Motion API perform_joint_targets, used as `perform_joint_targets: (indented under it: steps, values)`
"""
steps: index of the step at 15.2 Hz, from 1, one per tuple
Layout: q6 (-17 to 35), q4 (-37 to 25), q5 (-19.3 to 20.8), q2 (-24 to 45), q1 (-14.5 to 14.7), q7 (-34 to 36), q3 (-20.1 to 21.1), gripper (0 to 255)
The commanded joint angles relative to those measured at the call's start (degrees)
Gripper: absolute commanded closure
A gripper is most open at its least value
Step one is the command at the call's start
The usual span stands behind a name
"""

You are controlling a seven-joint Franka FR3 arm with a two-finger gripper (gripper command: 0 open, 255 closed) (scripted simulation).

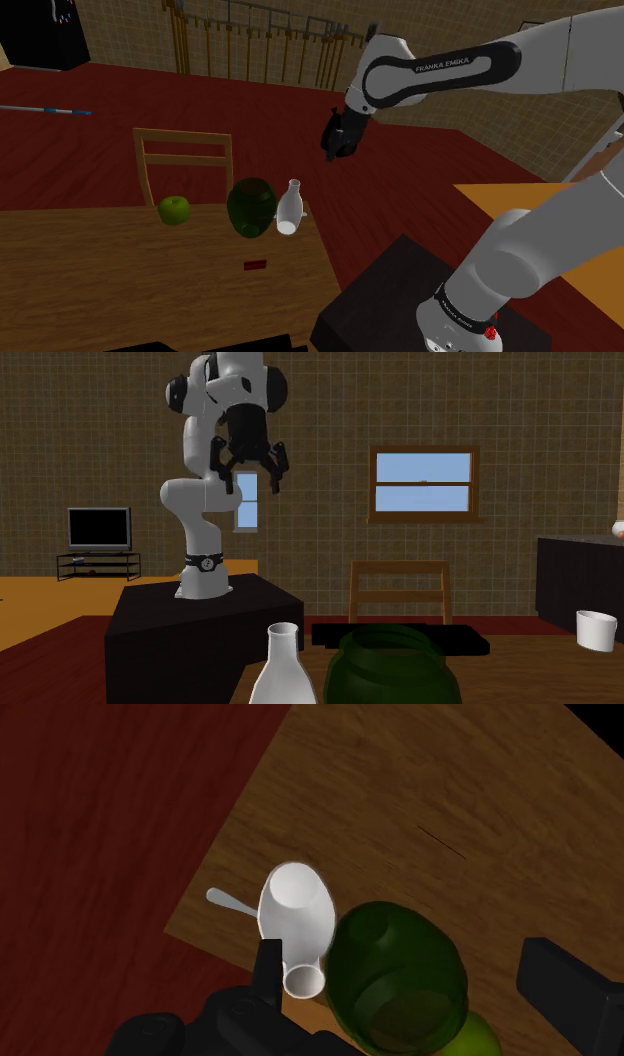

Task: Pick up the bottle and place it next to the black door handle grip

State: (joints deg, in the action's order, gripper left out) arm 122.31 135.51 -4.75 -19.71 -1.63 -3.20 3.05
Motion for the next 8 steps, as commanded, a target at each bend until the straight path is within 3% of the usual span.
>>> perform_joint_targets:
  steps: [1, 8]
  values:
    - [2.9, -1.1, 0.3, 4.2, -0.1, 0.0, 0.1, 0]
    - [11.2, -7.1, 1.7, 19.4, -0.5, 0.6, 0.3, 0]
